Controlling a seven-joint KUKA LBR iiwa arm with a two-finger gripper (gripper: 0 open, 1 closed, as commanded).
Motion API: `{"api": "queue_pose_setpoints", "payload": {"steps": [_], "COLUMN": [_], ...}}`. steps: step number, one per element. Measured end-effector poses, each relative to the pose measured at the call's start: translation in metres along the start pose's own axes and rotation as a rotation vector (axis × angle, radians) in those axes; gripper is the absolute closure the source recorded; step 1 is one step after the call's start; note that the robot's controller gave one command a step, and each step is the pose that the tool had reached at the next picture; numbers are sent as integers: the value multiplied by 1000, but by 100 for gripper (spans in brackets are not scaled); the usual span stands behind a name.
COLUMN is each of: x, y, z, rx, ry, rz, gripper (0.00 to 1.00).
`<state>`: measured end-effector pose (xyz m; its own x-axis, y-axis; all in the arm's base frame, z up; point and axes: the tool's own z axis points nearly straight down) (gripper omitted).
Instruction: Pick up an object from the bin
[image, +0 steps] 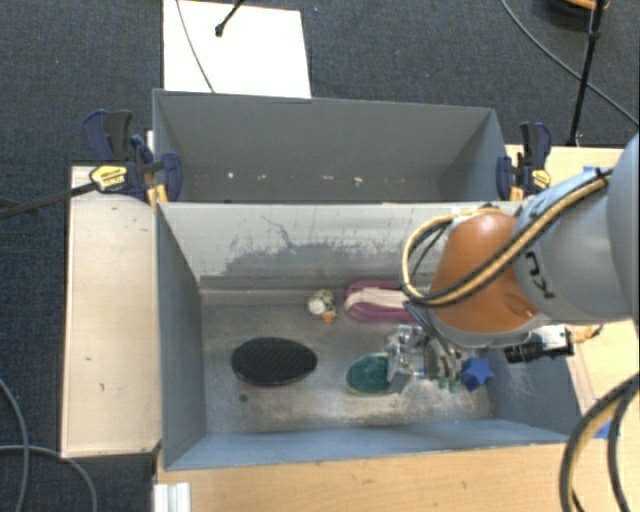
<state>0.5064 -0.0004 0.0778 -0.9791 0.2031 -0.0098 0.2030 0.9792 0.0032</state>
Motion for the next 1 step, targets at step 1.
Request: {"api": "queue_pose_setpoints", "payload": {"steps": [1], "x": [-39], "y": [10], "z": [-173], "rx": [1], "ry": [-2], "rz": [24], "gripper": [100]}}
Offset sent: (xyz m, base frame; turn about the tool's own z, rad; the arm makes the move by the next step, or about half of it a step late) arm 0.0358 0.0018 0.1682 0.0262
